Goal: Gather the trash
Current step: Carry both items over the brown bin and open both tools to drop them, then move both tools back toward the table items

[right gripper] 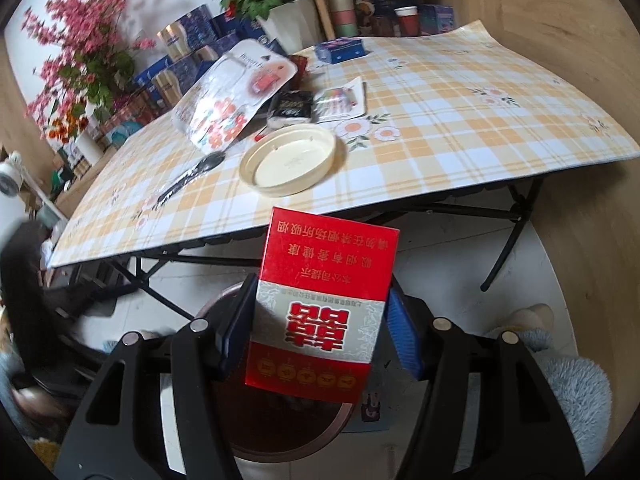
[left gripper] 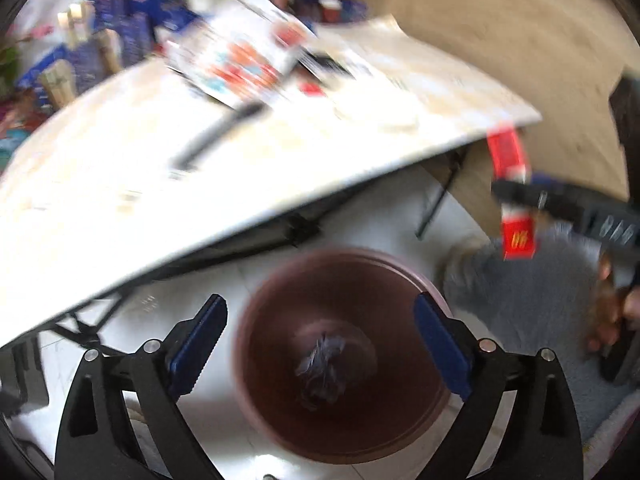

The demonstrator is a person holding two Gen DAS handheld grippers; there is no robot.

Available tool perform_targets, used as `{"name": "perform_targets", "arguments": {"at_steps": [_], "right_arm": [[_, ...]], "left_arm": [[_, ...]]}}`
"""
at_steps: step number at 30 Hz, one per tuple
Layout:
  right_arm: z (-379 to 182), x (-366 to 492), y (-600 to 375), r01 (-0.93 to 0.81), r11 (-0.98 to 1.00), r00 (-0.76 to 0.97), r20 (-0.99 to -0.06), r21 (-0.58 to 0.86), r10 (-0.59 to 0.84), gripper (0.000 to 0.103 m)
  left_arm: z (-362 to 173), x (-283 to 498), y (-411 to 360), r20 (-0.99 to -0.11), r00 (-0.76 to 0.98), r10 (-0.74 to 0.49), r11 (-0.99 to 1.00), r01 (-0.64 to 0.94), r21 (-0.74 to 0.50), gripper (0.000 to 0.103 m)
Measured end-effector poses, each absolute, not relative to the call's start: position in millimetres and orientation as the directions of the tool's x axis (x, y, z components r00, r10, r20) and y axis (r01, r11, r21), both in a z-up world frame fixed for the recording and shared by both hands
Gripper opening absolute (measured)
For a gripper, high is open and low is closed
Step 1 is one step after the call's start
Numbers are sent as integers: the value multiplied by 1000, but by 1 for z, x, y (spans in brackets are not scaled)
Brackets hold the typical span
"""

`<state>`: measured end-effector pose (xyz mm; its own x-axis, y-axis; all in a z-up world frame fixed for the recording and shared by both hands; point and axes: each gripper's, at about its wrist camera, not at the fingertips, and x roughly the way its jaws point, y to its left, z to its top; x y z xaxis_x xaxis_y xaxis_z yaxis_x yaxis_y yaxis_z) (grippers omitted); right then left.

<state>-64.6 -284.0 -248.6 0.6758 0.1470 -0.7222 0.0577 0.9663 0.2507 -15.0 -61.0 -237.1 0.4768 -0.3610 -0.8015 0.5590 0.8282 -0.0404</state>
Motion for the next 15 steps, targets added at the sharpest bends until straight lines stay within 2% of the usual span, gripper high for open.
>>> {"name": "perform_targets", "arguments": {"at_steps": [7,13,15], "right_arm": [[-249,-52,-242,-64,980,650,-737,190,185,61],[-255,-52,-219,-96,985,657,-734,141,169,61],[-256,-54,-218,-85,988,660,-735,132,155,66]], "left_arm": [[-181,-27,10,-697,664,-271,920,392,15,97],[-183,-44,47,-654,742,-150,964,256,69,97],[-188,-49,56,-657,741,-141,973,227,49,97]]}}
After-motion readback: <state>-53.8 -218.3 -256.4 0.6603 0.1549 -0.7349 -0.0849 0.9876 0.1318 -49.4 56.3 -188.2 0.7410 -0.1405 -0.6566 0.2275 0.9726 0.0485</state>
